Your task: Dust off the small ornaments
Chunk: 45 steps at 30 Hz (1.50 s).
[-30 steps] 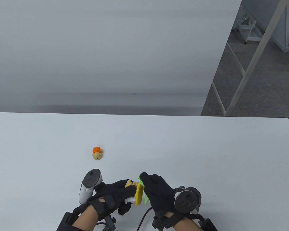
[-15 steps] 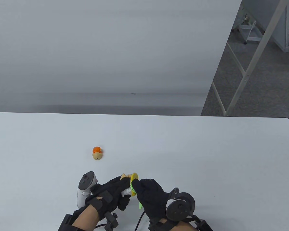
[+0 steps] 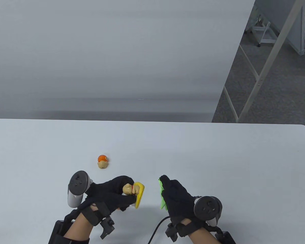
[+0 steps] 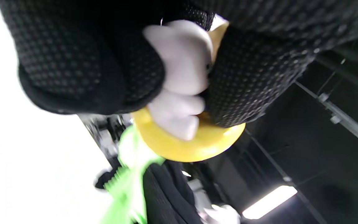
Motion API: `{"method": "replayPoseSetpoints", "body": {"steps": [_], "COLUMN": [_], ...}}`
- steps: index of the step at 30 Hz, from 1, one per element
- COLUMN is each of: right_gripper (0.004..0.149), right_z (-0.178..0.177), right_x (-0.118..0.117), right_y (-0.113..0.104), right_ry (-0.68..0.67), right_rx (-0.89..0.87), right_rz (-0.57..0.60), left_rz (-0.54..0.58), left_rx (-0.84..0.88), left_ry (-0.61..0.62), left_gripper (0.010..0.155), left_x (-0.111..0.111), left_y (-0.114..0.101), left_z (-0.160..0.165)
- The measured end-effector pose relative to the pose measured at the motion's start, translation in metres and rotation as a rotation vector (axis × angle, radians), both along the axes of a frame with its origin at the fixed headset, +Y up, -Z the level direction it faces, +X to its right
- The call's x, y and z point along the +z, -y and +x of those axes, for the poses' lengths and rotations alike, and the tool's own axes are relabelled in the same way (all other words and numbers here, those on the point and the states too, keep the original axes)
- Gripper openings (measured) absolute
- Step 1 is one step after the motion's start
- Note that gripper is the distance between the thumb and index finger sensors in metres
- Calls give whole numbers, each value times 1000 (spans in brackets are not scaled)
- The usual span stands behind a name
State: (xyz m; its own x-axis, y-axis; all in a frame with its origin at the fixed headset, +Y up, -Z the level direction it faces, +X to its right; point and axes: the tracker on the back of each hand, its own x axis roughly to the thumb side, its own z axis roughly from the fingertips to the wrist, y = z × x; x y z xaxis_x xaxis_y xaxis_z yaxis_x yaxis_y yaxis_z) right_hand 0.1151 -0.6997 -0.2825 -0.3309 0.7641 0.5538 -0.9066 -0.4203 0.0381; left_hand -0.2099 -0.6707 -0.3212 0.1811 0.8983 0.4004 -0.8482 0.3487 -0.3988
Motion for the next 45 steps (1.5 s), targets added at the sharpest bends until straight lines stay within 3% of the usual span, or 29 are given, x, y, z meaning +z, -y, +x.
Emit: {"method": "replayPoseSetpoints", "body": {"steps": [3, 7, 12, 20, 27, 36, 41, 45], "right_gripper": [47, 47, 47, 47, 47, 46, 47, 47], "right_z": [8, 14, 12, 7, 12, 12, 13, 15], "right_x": [0, -1, 1, 4, 1, 1, 0, 0], "right_y": [0, -1, -3, -3, 1, 2, 3, 3], "right_ry": [11, 14, -21, -33, -22, -21, -20, -14], "right_rx": [-5, -31, 17, 67, 48, 59, 50, 50], "right_rz": [-9, -28, -17, -7, -38, -54, -64, -66], "left_rz": [115, 194, 198, 144, 136, 125, 121, 101], "left_rx": [-254, -535, -800, -1006, -1109, -1134, -1184, -1095], "left_ry": [-125, -232, -247, -235, -229, -201, -124, -201], "left_gripper": [68, 68, 68, 67, 67, 67, 84, 77], "left_x": [-11, -26, -45, -64, -70, -68, -63, -74], "left_y": [-13, -12, 11, 55, 80, 96, 77, 45], "left_z": [-13, -22, -26, -35, -42, -44, -47, -56]}}
